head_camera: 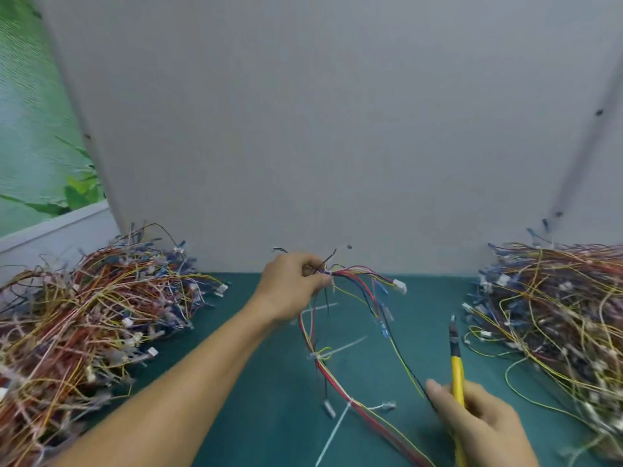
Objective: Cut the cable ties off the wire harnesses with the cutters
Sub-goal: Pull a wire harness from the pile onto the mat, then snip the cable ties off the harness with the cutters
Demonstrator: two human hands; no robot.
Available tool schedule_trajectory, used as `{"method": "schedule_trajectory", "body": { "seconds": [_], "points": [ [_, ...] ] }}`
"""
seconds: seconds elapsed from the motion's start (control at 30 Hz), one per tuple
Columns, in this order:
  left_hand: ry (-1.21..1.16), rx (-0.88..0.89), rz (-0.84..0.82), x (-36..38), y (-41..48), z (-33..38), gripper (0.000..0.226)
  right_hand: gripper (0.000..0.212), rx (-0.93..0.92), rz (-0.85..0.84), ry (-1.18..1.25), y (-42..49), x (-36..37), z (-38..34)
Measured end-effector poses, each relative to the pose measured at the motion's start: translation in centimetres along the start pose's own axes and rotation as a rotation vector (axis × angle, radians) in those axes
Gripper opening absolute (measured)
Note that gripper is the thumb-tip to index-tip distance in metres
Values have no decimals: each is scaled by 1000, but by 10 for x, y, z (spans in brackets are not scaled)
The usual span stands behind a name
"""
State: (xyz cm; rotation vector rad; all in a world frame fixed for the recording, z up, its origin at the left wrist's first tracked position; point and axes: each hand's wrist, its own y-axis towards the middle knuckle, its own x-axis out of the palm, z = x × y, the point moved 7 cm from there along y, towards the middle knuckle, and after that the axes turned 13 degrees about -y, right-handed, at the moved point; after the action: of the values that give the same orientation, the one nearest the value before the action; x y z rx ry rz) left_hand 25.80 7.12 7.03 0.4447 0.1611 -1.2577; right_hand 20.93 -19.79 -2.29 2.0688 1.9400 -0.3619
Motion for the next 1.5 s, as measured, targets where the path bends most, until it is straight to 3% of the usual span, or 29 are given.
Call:
{"method": "schedule_trajectory", "body": {
  "seconds": [0.07,0.13,0.2,0.27,0.33,0.4,0.47,0.57,0.7,0.8,0.93,1.07,1.13,1.17,1.2,1.27,1.43,1.5],
  "points": [
    [-68,-28,60,-6,1,-6,8,19,2,6,33,-5,-4,-3],
    [-116,-37,126,-14,0,-7,22,27,-83,107,-4,-8,-18,-20],
    [-170,-28,167,-19,-1,-3,29,34,-249,231,-55,-19,-33,-54],
    [-208,-22,168,-18,-4,2,28,24,-440,289,-72,-34,-38,-91],
    [-246,-9,146,-13,-10,9,28,13,-469,127,-23,-37,-19,-116],
    [-296,30,123,-6,-15,17,30,38,-346,-130,7,-28,17,-122],
    [-350,94,116,0,-22,27,32,59,-171,-273,28,-16,50,-122],
    [-411,171,114,8,-30,35,38,47,-73,-223,64,3,70,-126],
    [-319,168,217,0,-31,27,36,29,-282,-90,-194,10,51,-132],
    [-278,97,275,-12,-26,10,34,29,-369,-189,-360,-1,41,-116],
    [-313,96,283,-11,-28,4,35,29,-392,-279,-237,-7,42,-116],
    [-379,147,277,-7,-26,16,34,53,-453,-359,-271,-10,47,-136],
    [-406,169,267,-7,-27,24,35,58,-507,-267,-356,-10,43,-145],
    [-421,182,264,-8,-27,28,34,46,-513,-184,-340,-8,41,-149],
    [-437,194,260,-8,-28,32,34,32,-471,-116,-267,-4,38,-151],
    [-468,238,237,-7,-31,44,33,31,-298,-105,-59,9,41,-147],
    [-559,384,187,3,-37,77,38,26,173,-368,495,21,65,-155],
    [-590,419,178,5,-37,88,39,27,212,-445,642,24,67,-171]
  ]
}}
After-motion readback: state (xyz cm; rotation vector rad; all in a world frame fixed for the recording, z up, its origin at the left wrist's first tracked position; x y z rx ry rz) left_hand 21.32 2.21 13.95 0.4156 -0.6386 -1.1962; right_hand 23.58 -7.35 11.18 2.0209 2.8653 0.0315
